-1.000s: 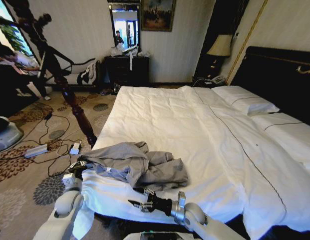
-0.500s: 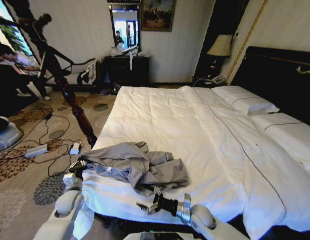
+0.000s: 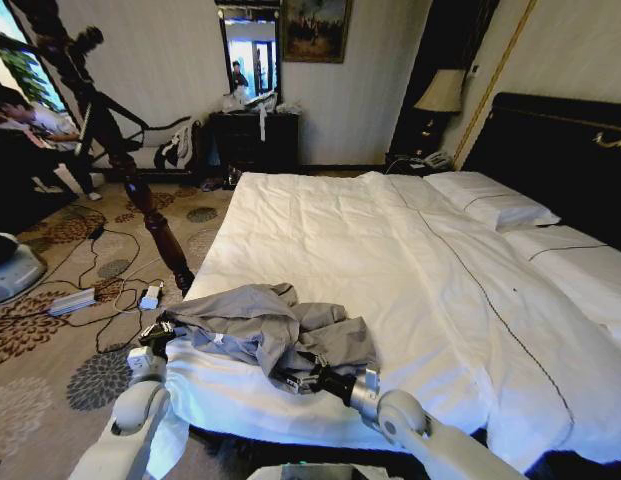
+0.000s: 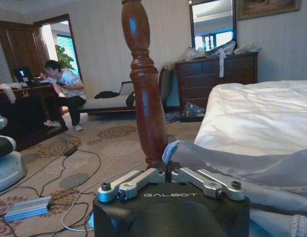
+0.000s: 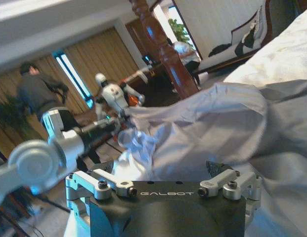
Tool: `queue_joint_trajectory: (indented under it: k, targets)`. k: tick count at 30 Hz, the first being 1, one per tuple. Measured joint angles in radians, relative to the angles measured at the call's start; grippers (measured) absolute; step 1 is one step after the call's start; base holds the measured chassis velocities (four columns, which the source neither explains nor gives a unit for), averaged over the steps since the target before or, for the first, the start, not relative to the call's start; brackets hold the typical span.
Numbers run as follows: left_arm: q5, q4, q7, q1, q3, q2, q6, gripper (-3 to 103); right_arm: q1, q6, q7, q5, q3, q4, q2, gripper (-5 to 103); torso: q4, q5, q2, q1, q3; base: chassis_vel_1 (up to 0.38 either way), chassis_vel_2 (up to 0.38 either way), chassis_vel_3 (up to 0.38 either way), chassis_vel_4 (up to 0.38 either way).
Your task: Pick up the clothes from the bed and hang them on the clothes hanger.
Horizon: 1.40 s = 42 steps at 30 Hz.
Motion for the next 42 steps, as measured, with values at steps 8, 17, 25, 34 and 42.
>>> queue_joint_trajectory:
  k: [8, 17, 25, 34, 42]
  targets:
    - [-0.002, 0.002, -0.004, 0.001, -0.005, 0.007, 0.001, 0, 0.095, 0.002, 0.023, 0.071, -0.055, -0.07, 0.049, 100, 0.0001, 0.0001, 0.0, 0.0, 0.0, 0.0, 0.0, 0.0, 0.0]
    - [-0.003, 0.016, -0.006, -0.007, -0.004, 0.004, 0.001, 0, 0.095, -0.002, 0.039, 0.088, -0.05, -0.068, 0.038, 100, 0.0, 0.0, 0.0, 0.0, 0.0, 0.0, 0.0, 0.0, 0.0]
    - [-0.001, 0.026, -0.007, -0.015, 0.005, -0.003, 0.001, 0, 0.05, -0.013, 0.159, 0.142, -0.026, -0.04, 0.023, 100, 0.0, 0.0001, 0.0, 0.0, 0.0, 0.0, 0.0, 0.0, 0.0]
    - [-0.001, 0.025, -0.008, -0.016, 0.007, 0.0, 0.002, 0, 0.009, -0.026, 0.188, 0.141, -0.025, -0.025, 0.03, 100, -0.0001, 0.0001, 0.0, 0.0, 0.0, 0.0, 0.0, 0.0, 0.0]
    - [-0.001, 0.028, -0.008, -0.017, 0.005, -0.002, 0.002, 0, 0.047, -0.021, 0.165, 0.142, -0.058, -0.056, 0.07, 100, 0.0002, 0.0, 0.0, 0.0, 0.0, 0.0, 0.0, 0.0, 0.0]
